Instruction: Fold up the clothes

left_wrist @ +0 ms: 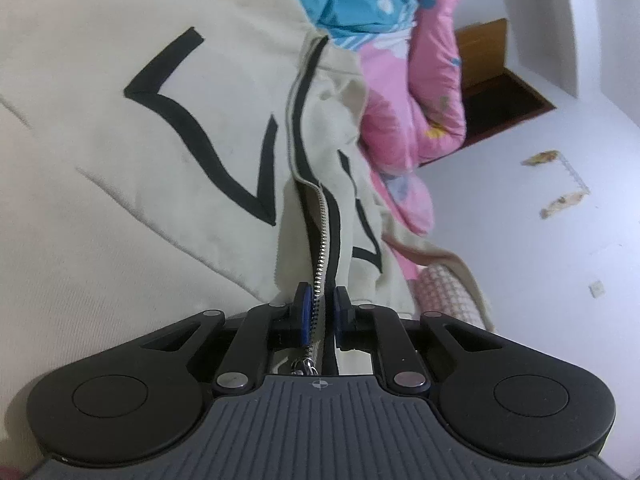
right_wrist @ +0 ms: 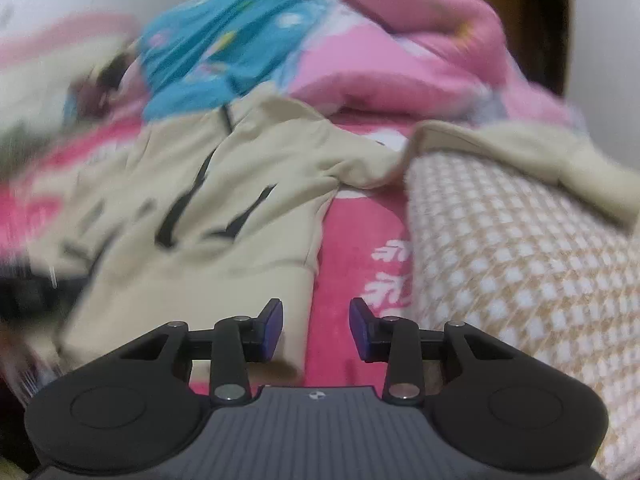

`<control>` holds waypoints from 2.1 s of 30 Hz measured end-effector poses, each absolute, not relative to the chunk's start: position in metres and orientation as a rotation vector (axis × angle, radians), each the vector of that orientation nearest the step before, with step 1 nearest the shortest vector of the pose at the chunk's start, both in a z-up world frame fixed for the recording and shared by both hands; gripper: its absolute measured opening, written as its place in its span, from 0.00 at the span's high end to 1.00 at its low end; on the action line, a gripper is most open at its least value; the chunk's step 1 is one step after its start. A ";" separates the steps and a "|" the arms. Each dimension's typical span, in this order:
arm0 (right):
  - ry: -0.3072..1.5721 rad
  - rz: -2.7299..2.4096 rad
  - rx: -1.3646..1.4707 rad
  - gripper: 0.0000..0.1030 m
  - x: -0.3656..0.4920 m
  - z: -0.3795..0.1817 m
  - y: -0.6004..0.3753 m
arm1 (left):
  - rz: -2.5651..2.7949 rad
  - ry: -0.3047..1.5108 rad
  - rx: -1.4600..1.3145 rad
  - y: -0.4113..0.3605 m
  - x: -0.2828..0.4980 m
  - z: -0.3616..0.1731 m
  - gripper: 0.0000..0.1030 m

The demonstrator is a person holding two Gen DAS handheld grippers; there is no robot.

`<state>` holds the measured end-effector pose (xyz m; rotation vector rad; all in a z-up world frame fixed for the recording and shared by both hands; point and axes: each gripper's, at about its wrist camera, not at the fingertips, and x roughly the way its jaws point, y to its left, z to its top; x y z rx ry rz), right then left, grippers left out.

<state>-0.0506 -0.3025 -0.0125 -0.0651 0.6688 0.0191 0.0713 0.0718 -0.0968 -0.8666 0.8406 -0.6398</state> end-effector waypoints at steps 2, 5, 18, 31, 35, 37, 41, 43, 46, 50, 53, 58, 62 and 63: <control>0.651 0.031 -0.187 0.63 -0.057 -0.019 -0.287 | -0.616 0.852 -0.853 0.071 0.070 -0.095 0.90; 0.620 0.070 -0.377 0.63 -0.068 -0.030 -0.265 | -0.579 0.857 -0.799 0.067 0.066 -0.091 0.90; 0.510 0.078 -0.811 0.96 -0.078 -0.072 -0.233 | -0.554 0.878 -0.763 0.060 0.069 -0.085 0.92; 0.469 -0.042 -0.729 0.99 -0.104 -0.050 -0.237 | -0.605 0.901 -0.730 0.049 0.079 -0.073 0.95; 0.510 -0.048 -0.703 0.99 -0.109 -0.054 -0.241 | -0.613 0.954 -0.719 0.047 0.079 -0.075 0.96; 0.515 -0.051 -0.703 1.00 -0.114 -0.054 -0.241 | -0.616 0.980 -0.714 0.046 0.080 -0.077 0.96; 0.540 -0.050 -0.679 0.99 -0.119 -0.057 -0.242 | -0.616 1.014 -0.723 0.046 0.080 -0.080 0.94; 0.544 -0.046 -0.683 0.99 -0.120 -0.060 -0.242 | -0.612 1.011 -0.731 0.047 0.079 -0.081 0.94; 0.533 -0.042 -0.660 0.99 -0.121 -0.057 -0.242 | -0.603 0.988 -0.663 0.045 0.076 -0.070 0.95; 0.595 -0.025 -0.584 0.98 -0.113 -0.059 -0.252 | -0.576 0.988 -0.620 0.047 0.073 -0.065 0.90; 0.639 -0.008 -0.537 0.94 -0.117 -0.055 -0.259 | -0.551 0.962 -0.576 0.051 0.067 -0.058 0.88; 0.648 0.035 -0.312 0.80 -0.117 -0.017 -0.287 | -0.514 0.829 -0.435 0.052 0.052 -0.039 0.79; 0.629 0.074 -0.070 0.62 -0.088 0.018 -0.310 | -0.592 0.751 -0.341 0.033 0.048 -0.028 0.79; 0.647 0.061 -0.012 0.55 -0.067 0.017 -0.315 | -0.624 0.742 -0.315 0.024 0.048 -0.029 0.78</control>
